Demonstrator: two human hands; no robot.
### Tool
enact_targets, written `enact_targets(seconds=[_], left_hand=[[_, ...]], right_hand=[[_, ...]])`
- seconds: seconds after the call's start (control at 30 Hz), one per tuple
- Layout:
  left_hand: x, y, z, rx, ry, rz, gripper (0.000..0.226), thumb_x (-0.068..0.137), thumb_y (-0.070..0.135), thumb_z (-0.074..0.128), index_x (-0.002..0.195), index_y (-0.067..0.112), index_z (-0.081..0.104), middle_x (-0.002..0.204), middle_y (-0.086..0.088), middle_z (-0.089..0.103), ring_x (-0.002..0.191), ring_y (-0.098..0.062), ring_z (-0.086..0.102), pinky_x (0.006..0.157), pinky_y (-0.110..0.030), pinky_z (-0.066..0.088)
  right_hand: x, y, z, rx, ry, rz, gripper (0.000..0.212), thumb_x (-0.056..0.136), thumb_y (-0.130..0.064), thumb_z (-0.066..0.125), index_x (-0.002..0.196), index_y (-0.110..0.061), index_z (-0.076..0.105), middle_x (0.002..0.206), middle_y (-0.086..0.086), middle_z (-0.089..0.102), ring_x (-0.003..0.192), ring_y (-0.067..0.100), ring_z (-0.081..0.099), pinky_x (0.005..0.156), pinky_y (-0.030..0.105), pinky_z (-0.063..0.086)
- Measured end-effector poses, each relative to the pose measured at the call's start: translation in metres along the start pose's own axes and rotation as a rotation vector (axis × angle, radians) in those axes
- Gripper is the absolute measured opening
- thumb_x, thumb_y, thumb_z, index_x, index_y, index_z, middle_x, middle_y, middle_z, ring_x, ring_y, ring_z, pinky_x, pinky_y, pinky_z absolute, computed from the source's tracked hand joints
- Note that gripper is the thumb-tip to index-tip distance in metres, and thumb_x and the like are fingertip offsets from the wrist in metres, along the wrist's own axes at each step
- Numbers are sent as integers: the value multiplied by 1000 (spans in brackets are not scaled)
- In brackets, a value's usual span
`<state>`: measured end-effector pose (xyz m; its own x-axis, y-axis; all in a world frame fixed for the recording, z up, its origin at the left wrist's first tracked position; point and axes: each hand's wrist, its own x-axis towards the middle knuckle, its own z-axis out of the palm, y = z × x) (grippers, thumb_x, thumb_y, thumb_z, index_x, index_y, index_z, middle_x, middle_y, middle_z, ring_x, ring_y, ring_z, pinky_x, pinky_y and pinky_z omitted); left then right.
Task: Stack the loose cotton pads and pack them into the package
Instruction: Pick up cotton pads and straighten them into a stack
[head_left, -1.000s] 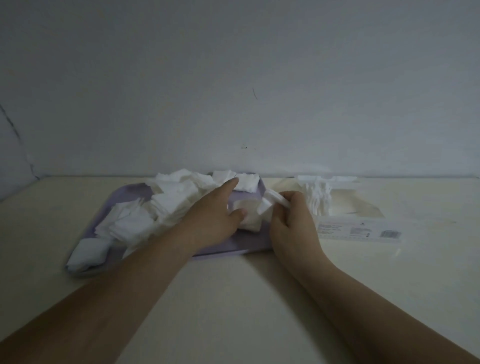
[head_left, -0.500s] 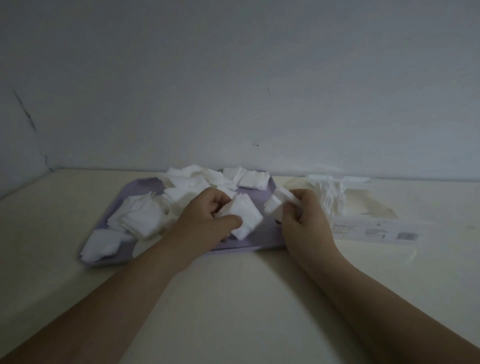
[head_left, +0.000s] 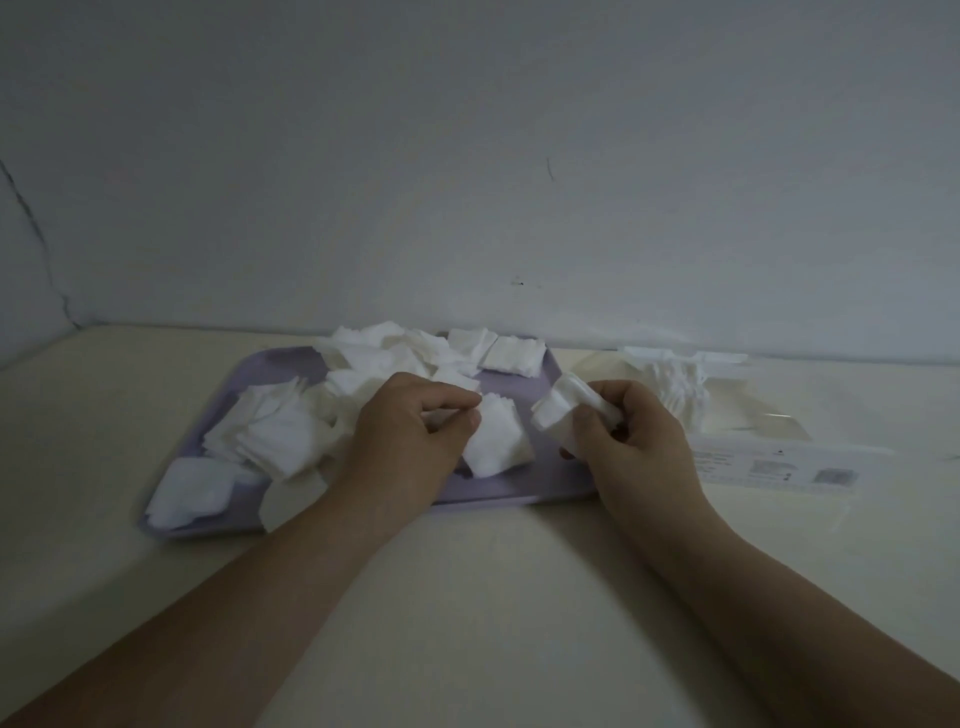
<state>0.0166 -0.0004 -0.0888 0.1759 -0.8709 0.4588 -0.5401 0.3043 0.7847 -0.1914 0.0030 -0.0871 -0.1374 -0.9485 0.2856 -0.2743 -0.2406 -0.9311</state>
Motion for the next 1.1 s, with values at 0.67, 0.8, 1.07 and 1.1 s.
enact_targets(seconds=[0.67, 0.8, 1.07, 1.1], left_hand=[[-8, 41, -8, -550, -353, -290, 24, 101, 4, 57, 114, 16, 74, 92, -12, 64, 72, -15, 57, 51, -27, 47], [-8, 39, -8, -544, -296, -314, 15, 96, 4, 63, 99, 15, 74, 84, -10, 66, 72, -20, 58, 48, -28, 46], [-6, 39, -16, -525, -345, -255, 9, 88, 11, 77, 87, 19, 73, 63, -13, 56, 50, -17, 43, 43, -22, 29], [-7, 41, -15, -514, -355, -251, 8, 87, 10, 78, 88, 16, 72, 62, -12, 57, 48, -15, 45, 43, -22, 30]], right_hand=[[-8, -19, -7, 199, -113, -41, 7, 86, -13, 81, 87, -20, 80, 84, 12, 79, 76, 16, 69, 74, 38, 57], [-9, -17, -5, 175, -102, -47, 9, 87, -11, 79, 88, -20, 80, 82, 11, 78, 74, 16, 69, 73, 38, 56], [-5, -15, -10, 90, -83, -43, 13, 95, -15, 71, 102, -22, 81, 89, -12, 81, 87, 3, 75, 77, 19, 56], [-5, -16, -10, 86, -110, -65, 15, 95, -14, 70, 103, -21, 81, 91, -11, 81, 89, 4, 75, 79, 20, 57]])
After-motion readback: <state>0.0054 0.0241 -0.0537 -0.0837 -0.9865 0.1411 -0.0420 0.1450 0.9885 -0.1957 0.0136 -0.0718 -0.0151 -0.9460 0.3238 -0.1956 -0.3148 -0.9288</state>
